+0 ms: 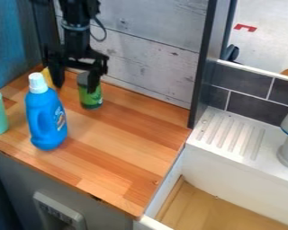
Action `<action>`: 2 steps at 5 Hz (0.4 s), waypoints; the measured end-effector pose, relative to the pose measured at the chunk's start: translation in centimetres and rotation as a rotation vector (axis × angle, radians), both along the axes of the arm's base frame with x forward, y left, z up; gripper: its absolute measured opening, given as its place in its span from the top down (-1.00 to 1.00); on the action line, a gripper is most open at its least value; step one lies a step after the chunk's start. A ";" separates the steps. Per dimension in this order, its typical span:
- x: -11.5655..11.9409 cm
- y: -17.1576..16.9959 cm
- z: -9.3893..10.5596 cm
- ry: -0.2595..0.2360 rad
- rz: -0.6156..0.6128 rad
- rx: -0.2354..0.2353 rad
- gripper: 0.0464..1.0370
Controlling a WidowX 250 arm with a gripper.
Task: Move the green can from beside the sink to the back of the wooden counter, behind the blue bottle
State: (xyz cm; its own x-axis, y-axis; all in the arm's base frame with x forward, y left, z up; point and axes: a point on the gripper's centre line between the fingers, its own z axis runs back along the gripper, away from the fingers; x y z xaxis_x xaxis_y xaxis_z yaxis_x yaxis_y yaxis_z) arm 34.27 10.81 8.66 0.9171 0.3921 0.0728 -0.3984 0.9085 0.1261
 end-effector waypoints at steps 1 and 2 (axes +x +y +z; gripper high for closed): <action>-2.9 0.4 2.7 -0.048 -0.153 -0.028 -0.94; -4.7 0.5 5.2 -0.036 -0.265 0.000 -0.94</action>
